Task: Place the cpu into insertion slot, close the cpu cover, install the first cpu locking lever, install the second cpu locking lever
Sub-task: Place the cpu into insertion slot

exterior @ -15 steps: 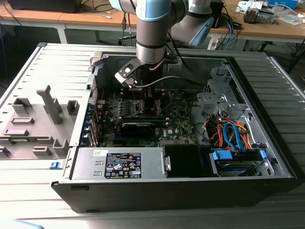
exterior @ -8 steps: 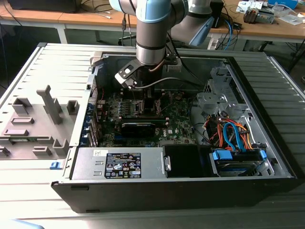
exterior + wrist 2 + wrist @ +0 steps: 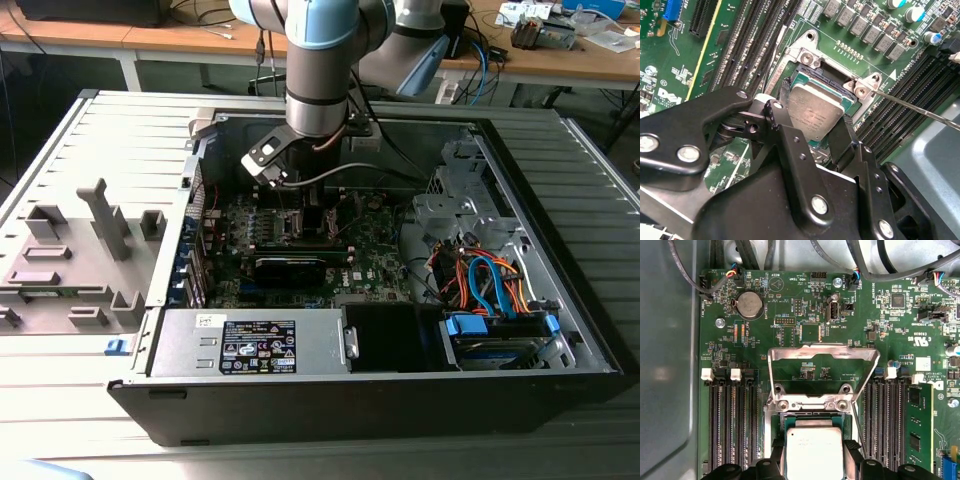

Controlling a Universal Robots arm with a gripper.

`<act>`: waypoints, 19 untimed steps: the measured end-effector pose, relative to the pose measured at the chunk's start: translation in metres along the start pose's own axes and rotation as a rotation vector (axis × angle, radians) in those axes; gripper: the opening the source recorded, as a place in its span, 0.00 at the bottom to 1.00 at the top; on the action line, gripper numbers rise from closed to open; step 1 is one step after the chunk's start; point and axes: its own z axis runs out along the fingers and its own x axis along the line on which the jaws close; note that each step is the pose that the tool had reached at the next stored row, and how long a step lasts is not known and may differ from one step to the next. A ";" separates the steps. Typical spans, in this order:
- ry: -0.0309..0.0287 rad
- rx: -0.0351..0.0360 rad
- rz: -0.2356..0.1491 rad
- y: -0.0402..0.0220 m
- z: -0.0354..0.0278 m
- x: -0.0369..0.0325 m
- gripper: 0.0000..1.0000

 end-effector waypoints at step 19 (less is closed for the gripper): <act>-0.0010 -0.0006 -0.006 0.0002 0.0007 0.0003 0.62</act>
